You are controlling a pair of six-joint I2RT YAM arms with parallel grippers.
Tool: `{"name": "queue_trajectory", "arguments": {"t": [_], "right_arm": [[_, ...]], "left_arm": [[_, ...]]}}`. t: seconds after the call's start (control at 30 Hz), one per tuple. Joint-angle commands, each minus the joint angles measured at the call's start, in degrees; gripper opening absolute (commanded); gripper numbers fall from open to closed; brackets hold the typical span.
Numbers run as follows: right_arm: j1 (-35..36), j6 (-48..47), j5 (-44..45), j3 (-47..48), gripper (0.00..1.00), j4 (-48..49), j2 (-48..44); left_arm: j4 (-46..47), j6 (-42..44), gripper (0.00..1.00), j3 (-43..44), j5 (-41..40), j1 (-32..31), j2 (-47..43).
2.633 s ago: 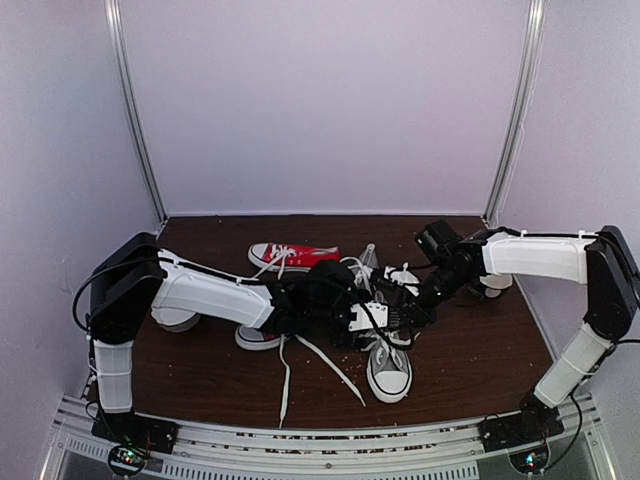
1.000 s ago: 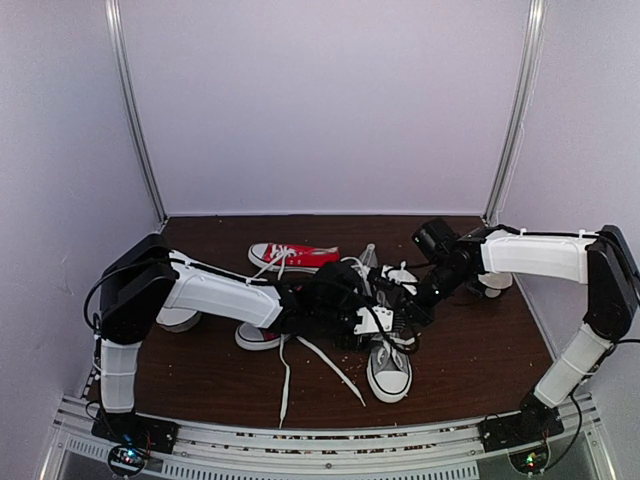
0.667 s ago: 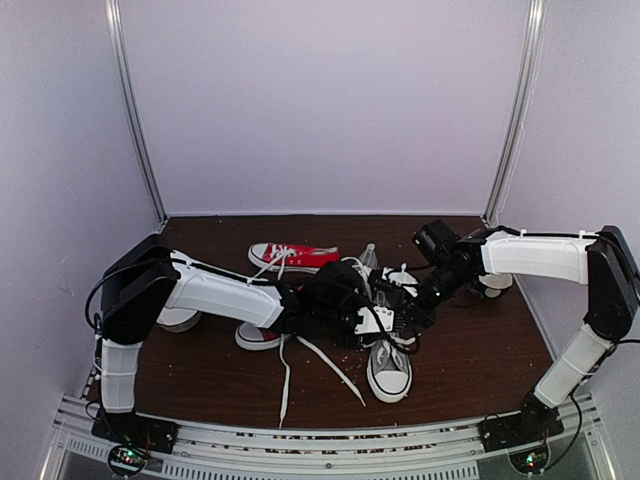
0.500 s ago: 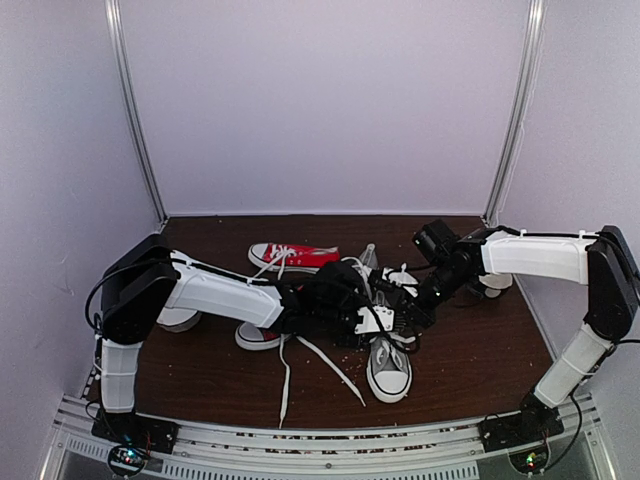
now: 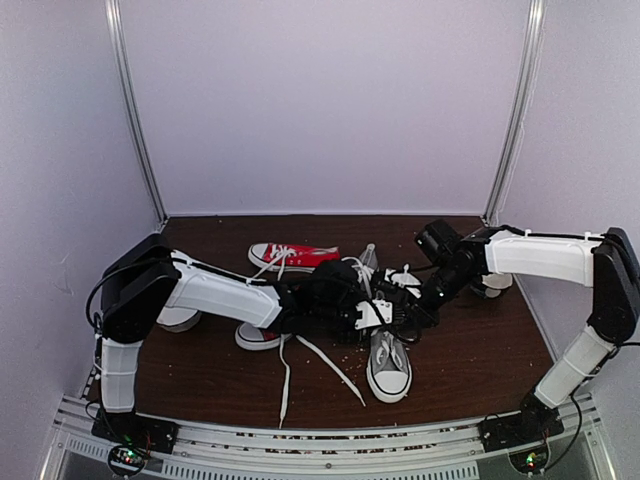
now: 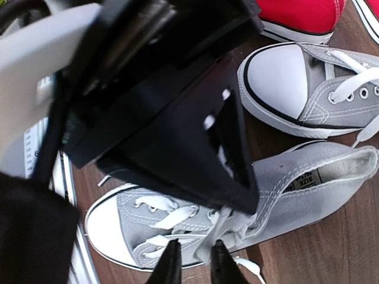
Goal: Tie the shoes
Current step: Adjust the half-tied shoelace on the shoe.
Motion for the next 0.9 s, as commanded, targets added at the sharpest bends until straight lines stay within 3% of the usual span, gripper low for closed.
{"name": "queue_trajectory", "arguments": {"t": [0.0, 0.07, 0.2, 0.33, 0.5, 0.87], "right_arm": [[-1.2, -0.5, -2.6, -0.6, 0.22, -0.7, -4.9], [-4.0, 2.8, -4.2, -1.7, 0.28, 3.8, -7.5], [-8.2, 12.3, -4.2, -6.5, 0.28, 19.0, -10.8], [-7.7, 10.4, -2.2, -3.4, 0.18, 14.2, -5.9], [-4.6, 7.0, 1.3, -0.1, 0.17, 6.7, 0.5], [-3.0, 8.8, -3.5, -2.9, 0.16, 9.7, 1.9]], "left_arm": [[3.9, -1.8, 0.00, -1.5, -2.1, 0.6, -0.9], [4.8, -1.7, 0.00, -2.3, -2.3, 0.6, -1.2], [6.2, -1.6, 0.00, -3.1, -3.0, 0.6, -1.6], [7.2, -1.6, 0.00, -3.6, -3.2, 0.6, -1.8], [8.1, -2.2, 0.00, -4.1, -3.0, 0.6, -1.9], [9.1, -3.0, 0.00, -4.6, -2.4, 0.6, -2.1]]}}
